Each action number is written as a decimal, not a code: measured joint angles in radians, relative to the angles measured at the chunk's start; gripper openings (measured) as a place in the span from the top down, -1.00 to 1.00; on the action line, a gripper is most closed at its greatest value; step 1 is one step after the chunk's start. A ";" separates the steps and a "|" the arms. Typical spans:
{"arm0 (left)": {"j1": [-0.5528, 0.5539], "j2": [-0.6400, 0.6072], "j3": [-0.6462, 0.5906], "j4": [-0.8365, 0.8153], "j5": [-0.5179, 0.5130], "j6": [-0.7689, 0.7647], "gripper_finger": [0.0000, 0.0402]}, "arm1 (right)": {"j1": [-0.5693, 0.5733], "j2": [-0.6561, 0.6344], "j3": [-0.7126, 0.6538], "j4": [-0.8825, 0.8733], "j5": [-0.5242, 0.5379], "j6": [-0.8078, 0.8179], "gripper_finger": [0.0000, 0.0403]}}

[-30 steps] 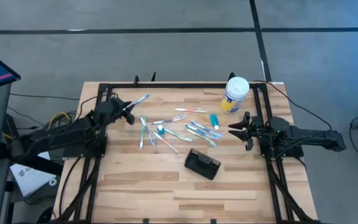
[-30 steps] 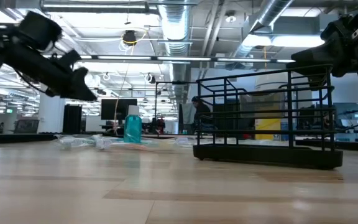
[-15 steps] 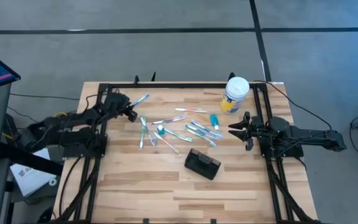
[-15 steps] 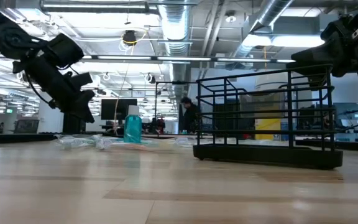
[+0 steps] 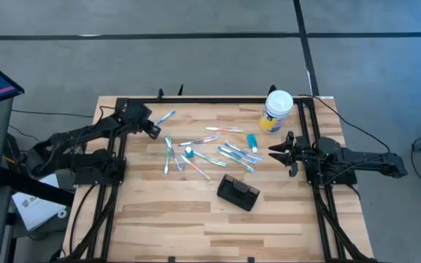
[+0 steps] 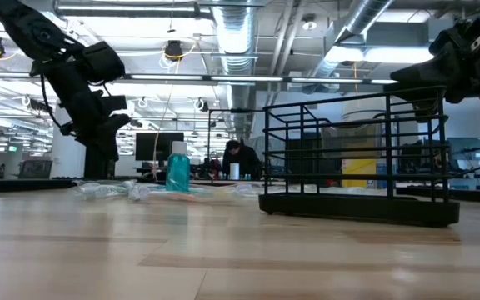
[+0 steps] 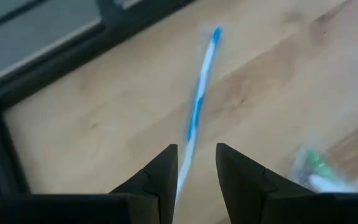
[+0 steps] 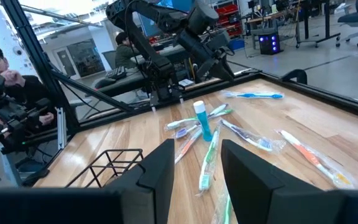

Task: Pick & Place toothbrushing station
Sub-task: Put the top blue toothbrush into the mesh organizer

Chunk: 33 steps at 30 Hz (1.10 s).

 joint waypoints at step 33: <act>0.002 0.218 0.127 -0.237 -0.081 0.136 0.03 | 0.000 0.000 0.000 -0.003 0.000 0.000 0.38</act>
